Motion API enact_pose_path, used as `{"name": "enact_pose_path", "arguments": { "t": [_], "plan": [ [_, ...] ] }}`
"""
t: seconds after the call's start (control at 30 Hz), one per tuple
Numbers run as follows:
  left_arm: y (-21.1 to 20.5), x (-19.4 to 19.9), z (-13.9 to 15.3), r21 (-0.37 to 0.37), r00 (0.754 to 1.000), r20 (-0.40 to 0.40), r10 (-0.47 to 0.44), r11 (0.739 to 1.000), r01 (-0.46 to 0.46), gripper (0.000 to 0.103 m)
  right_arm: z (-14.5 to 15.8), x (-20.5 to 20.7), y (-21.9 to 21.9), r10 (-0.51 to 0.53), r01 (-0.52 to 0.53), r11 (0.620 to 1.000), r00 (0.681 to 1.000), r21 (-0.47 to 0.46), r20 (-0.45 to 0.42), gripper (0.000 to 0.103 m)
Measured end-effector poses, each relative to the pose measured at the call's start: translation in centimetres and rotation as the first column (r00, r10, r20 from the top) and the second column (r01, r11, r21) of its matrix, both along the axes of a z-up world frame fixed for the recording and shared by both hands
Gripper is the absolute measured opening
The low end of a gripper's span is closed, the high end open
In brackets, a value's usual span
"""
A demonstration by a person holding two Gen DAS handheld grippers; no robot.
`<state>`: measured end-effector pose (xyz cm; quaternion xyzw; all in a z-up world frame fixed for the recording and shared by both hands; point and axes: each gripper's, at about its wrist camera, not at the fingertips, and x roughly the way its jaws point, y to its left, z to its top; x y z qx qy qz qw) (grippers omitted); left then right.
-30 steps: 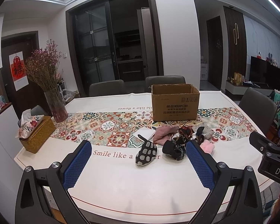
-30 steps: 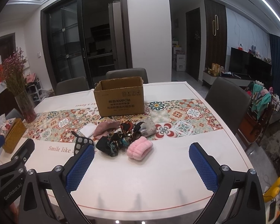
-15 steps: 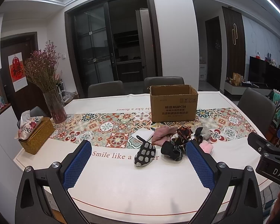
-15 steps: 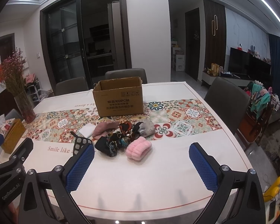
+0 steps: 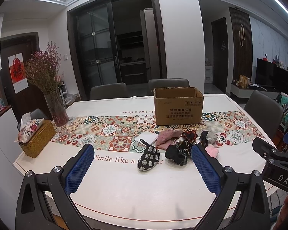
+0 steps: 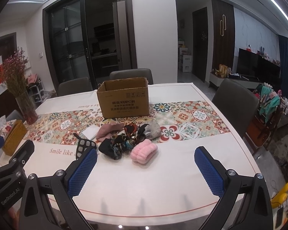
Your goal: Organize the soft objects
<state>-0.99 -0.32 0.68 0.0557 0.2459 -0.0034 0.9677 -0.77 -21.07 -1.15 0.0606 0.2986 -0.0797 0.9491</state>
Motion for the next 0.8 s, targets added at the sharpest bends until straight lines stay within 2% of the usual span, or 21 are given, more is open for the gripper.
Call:
{"name": "enact_pose_path", "arguments": {
  "t": [0.5,0.8],
  "plan": [
    [0.5,0.9,-0.6,-0.001,1.0,-0.019,-0.008,1.0,0.008,0.103,-1.0,0.8,0.2,-0.003,0.003,1.0,1.0,0.006,-0.015,0.102],
    [1.2,2.8,-1.6,0.014,0.999,-0.05,0.005,1.0,-0.004,0.102,-2.3,2.8,1.1,0.0,0.002,0.999,0.999,0.042,-0.035,0.102]
  ]
}}
